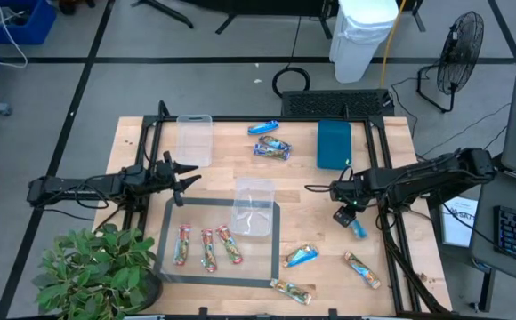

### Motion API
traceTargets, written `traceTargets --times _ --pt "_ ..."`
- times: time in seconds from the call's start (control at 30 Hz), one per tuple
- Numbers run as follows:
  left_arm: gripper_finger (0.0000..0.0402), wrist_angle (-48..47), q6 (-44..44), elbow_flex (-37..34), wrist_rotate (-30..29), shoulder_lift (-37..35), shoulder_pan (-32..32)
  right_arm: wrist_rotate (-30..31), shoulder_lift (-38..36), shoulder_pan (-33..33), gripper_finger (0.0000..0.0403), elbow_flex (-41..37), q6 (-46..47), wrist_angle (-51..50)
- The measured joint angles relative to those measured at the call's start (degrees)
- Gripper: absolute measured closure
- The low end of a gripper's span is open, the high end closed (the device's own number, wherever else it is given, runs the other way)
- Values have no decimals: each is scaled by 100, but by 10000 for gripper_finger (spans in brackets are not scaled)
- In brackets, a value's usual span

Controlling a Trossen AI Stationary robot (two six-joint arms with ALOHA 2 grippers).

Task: Pick and place Granola Bars by type
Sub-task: Put the yellow granola bar into the blue bin

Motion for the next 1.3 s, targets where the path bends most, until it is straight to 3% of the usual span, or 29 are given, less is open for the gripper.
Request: traceTargets --times 0.83,1.3 --pt "245 2 0 0 0 0 0 160 0 -16 234 0 -68 544" --pt "245 2 0 0 0 0 0 155 0 -16 356 0 -386 561"
